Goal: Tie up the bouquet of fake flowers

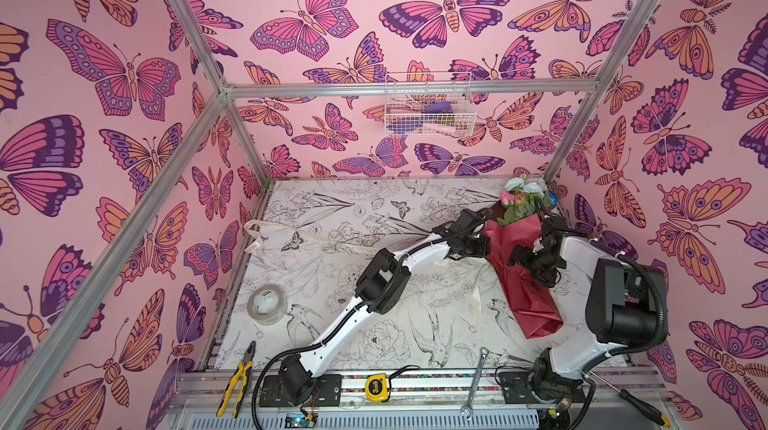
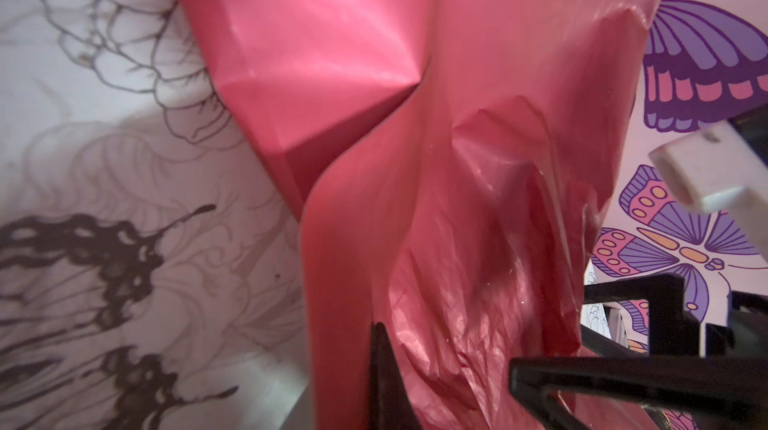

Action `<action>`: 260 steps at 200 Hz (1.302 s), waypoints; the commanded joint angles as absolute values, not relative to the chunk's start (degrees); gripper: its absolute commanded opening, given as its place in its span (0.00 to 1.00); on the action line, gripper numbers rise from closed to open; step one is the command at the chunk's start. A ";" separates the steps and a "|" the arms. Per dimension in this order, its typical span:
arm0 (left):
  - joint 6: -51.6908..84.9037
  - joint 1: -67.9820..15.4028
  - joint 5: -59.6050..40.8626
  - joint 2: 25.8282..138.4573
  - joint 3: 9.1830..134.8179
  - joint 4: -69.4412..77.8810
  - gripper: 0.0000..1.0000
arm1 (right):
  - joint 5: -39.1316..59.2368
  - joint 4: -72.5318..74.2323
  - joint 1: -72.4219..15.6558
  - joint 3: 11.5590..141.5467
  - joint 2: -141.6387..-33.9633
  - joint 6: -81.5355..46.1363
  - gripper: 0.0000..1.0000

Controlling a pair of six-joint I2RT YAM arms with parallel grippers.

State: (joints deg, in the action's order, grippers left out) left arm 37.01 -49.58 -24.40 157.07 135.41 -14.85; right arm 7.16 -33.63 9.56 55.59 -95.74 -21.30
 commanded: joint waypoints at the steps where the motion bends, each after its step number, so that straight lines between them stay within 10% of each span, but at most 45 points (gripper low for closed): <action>1: 37.29 -50.36 -24.17 159.34 135.79 -16.96 0.00 | 3.39 -37.14 7.02 57.56 -99.41 -20.24 0.99; 54: 37.17 -50.36 -24.76 158.64 135.85 -17.14 0.00 | -1.87 -39.85 4.75 60.78 -105.40 -20.31 0.96; 123: 35.99 -50.05 -25.06 154.29 135.07 -17.13 0.13 | -5.22 -43.52 4.51 65.59 -108.70 -20.02 0.00; 233: 36.01 -41.13 -17.03 120.16 94.72 0.03 0.99 | -3.83 -39.95 4.59 62.93 -95.48 -20.24 0.00; 260: 36.46 -37.61 -14.24 110.89 82.93 4.09 0.99 | -1.52 -39.65 4.58 62.15 -88.31 -20.89 0.00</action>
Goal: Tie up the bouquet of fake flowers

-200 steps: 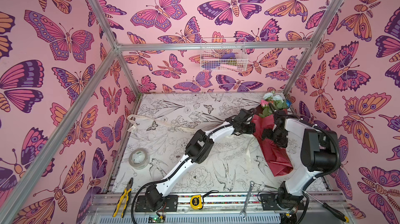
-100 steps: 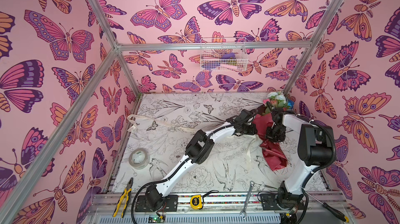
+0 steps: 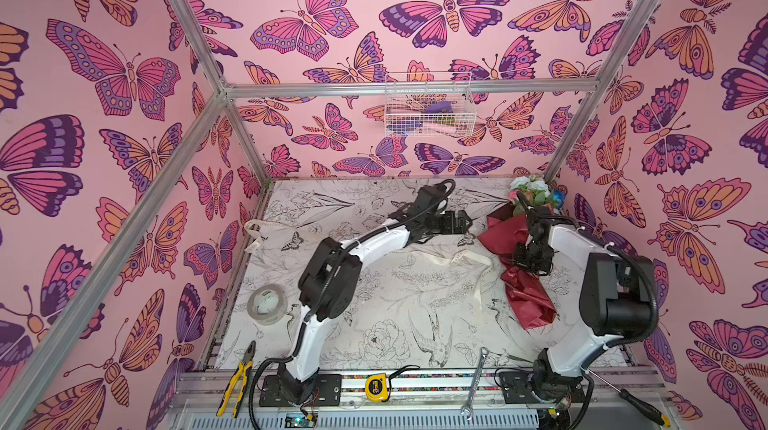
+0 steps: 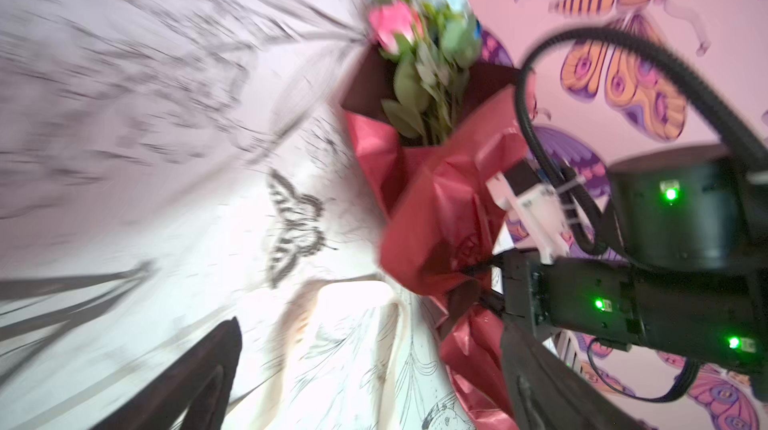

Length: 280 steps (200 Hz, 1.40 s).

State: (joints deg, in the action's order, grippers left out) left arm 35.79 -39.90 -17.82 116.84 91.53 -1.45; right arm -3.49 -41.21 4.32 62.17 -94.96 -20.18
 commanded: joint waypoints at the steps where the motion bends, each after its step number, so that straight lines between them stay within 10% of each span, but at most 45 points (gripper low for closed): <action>1: 36.47 -37.48 -14.15 110.73 82.51 4.20 0.99 | -1.46 -39.64 4.62 62.14 -88.05 -20.95 0.00; 159: 37.68 -26.13 -7.95 81.55 51.97 9.00 0.99 | 3.33 -40.46 -1.57 60.16 -66.75 -30.47 0.00; 280: 35.75 -17.03 1.48 60.82 39.67 0.25 0.99 | -10.80 -29.45 -32.63 59.59 -69.24 -47.48 0.00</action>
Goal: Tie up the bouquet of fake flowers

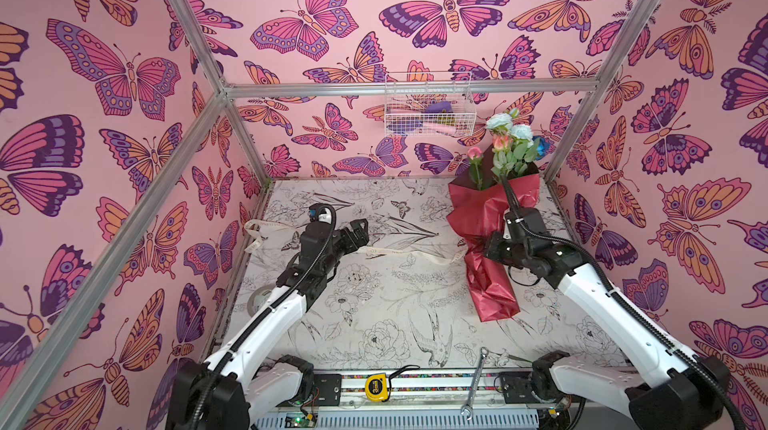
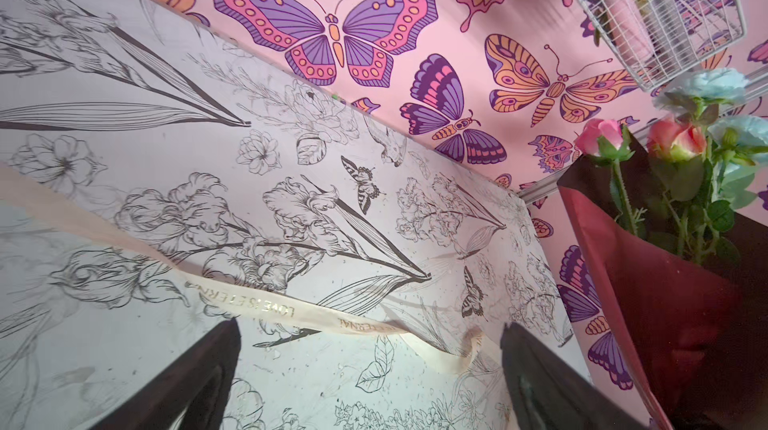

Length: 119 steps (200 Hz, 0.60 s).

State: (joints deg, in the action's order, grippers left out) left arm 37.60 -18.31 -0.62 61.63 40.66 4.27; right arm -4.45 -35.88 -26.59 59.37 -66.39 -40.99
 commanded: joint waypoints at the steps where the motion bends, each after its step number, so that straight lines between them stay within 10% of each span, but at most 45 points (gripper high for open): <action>1: 35.72 -16.95 1.40 60.82 39.74 0.12 0.99 | -11.02 -29.22 -33.01 59.63 -69.42 -47.78 0.00; 119: 35.60 -14.85 -10.95 64.70 42.62 -4.71 1.00 | -15.94 -19.39 -49.57 78.33 -108.21 -58.67 0.00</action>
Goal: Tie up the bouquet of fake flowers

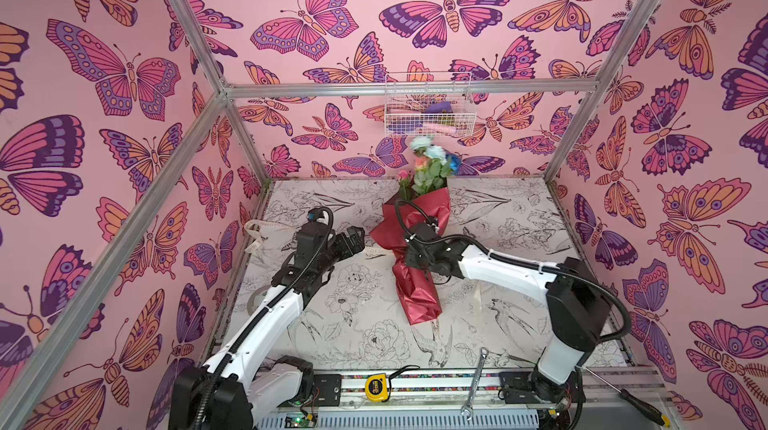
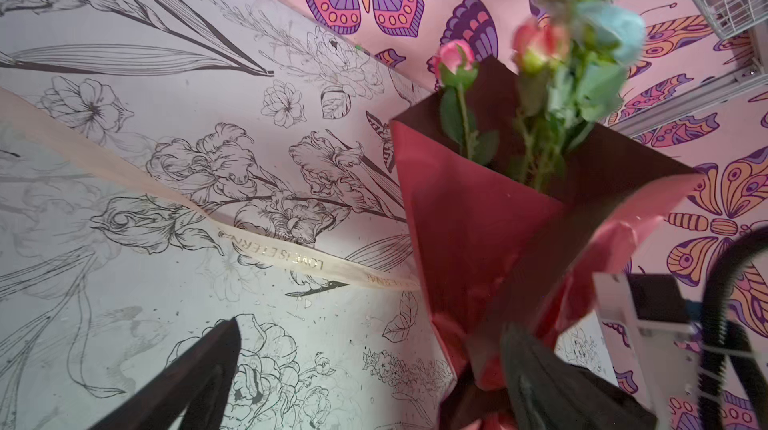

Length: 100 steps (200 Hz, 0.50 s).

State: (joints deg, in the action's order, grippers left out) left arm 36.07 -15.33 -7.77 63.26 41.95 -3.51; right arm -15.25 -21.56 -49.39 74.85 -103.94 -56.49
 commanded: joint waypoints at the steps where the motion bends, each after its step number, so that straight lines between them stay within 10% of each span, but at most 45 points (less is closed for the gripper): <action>1: 35.60 -14.90 -11.01 64.78 42.62 -4.73 1.00 | -15.79 -19.36 -49.57 78.54 -108.51 -58.65 0.00; 54: 35.65 -14.79 -13.53 68.54 41.96 -3.50 1.00 | -11.29 -21.88 -49.52 84.05 -118.42 -58.27 0.01; 100: 35.67 -14.77 -16.52 70.83 42.07 -4.30 0.99 | -12.40 -23.53 -49.45 83.05 -116.24 -57.18 0.57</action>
State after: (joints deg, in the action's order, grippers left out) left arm 36.07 -15.22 -14.00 70.24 41.95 -3.46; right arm -11.14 -21.02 -49.36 82.56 -118.43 -57.36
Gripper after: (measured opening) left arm 0.995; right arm 0.497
